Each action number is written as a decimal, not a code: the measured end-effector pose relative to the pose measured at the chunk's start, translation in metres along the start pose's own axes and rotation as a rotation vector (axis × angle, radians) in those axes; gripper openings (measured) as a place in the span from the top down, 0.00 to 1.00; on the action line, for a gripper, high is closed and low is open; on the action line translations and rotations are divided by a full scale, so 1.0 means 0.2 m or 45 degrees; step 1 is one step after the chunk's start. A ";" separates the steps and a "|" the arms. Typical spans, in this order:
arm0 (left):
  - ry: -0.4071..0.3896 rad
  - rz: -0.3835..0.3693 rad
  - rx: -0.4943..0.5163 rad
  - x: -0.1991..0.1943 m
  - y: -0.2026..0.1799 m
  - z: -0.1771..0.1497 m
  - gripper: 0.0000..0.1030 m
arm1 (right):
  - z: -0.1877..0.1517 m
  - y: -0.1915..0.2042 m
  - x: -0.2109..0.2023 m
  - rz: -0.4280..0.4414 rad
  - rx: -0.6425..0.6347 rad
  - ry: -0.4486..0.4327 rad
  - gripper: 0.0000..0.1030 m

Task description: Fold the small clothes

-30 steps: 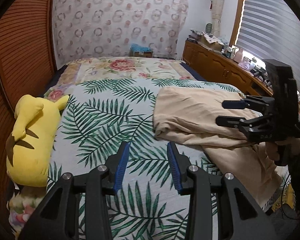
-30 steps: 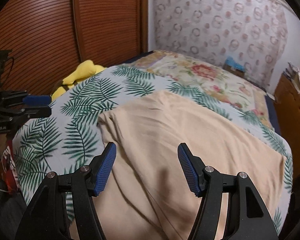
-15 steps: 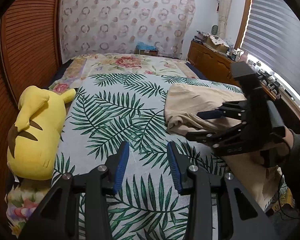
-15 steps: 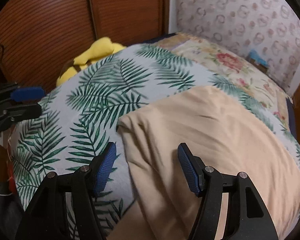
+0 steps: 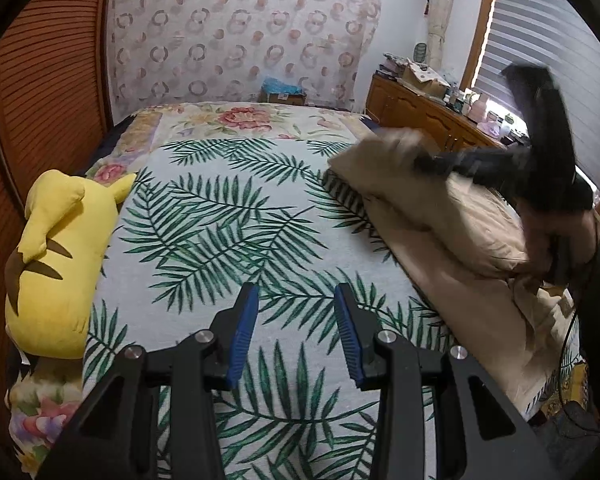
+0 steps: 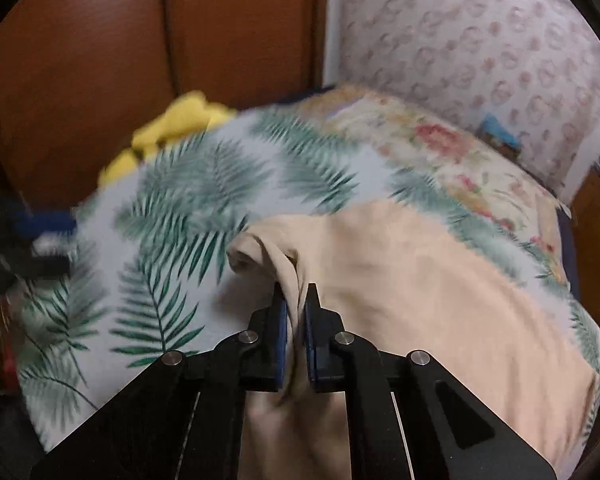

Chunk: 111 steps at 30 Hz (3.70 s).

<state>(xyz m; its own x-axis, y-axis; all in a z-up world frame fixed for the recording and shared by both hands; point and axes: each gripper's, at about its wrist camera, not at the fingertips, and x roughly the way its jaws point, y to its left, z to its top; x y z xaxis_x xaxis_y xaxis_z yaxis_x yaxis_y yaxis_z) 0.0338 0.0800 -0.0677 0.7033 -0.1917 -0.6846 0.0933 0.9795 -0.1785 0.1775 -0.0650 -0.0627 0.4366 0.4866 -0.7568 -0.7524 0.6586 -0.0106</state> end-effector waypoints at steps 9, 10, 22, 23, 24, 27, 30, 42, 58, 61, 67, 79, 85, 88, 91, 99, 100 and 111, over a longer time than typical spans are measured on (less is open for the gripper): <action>0.011 -0.060 0.055 0.03 -0.14 0.02 0.64 | 0.01 -0.61 -0.54 -0.213 0.248 -0.165 0.95; 0.014 -0.067 0.062 0.04 -0.15 0.02 0.64 | -0.01 -0.70 -0.59 -0.256 0.292 -0.169 0.96; 0.019 -0.150 0.194 0.11 -0.44 0.08 0.64 | -0.39 -1.13 -0.68 -0.592 0.537 0.014 0.73; 0.015 -0.158 0.204 0.11 -0.47 0.09 0.64 | -0.42 -1.10 -0.70 -0.575 0.531 -0.001 0.73; 0.014 -0.166 0.212 0.11 -0.49 0.10 0.64 | -0.44 -1.07 -0.72 -0.553 0.525 -0.013 0.72; 0.014 -0.181 0.234 0.13 -0.56 0.10 0.64 | -0.50 -0.91 -0.76 -0.479 0.484 -0.046 0.68; 0.024 -0.200 0.250 0.15 -0.60 0.08 0.64 | -0.56 -0.75 -0.79 -0.410 0.452 -0.070 0.65; 0.058 -0.222 0.246 0.18 -0.64 0.02 0.64 | -0.79 -0.32 -0.74 -0.197 0.405 -0.037 0.65; 0.073 -0.234 0.248 0.19 -0.66 -0.02 0.64 | -0.82 -0.20 -0.77 -0.181 0.398 -0.049 0.65; 0.076 -0.234 0.247 0.19 -0.67 -0.02 0.64 | -0.84 -0.20 -0.73 -0.183 0.412 -0.021 0.65; 0.083 -0.246 0.251 0.19 -0.68 -0.03 0.64 | -0.91 -0.32 -0.66 -0.278 0.489 0.037 0.65; 0.081 -0.289 0.272 0.19 -0.73 -0.04 0.64 | -0.94 -0.32 -0.73 -0.220 0.441 0.020 0.92; 0.073 -0.323 0.275 0.18 -0.76 -0.04 0.64 | -0.97 -0.34 -0.98 -0.222 0.422 0.068 0.93; 0.067 -0.333 0.286 0.17 -0.78 -0.03 0.64 | -0.98 -0.33 -1.09 -0.241 0.404 0.124 0.93; 0.066 -0.340 0.297 0.16 -0.80 -0.03 0.64 | -1.00 -0.29 -1.18 -0.247 0.379 0.197 0.93; 0.063 -0.384 0.318 0.13 -0.85 -0.04 0.64 | -1.14 -0.30 -1.18 -0.328 0.372 0.413 0.92; 0.066 -0.385 0.321 0.13 -0.85 -0.04 0.64 | -1.15 -0.32 -1.18 -0.323 0.395 0.386 0.89; 0.108 -0.373 0.363 0.17 -0.94 -0.05 0.64 | -1.04 -0.34 -1.27 -0.355 0.410 0.152 0.67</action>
<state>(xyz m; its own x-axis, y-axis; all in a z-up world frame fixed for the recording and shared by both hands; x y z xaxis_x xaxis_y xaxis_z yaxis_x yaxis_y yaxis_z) 0.0329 -0.1111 -0.0655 0.5584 -0.4578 -0.6918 0.4807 0.8582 -0.1799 0.0143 -0.3525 -0.0061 0.5270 0.2077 -0.8241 -0.4136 0.9098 -0.0352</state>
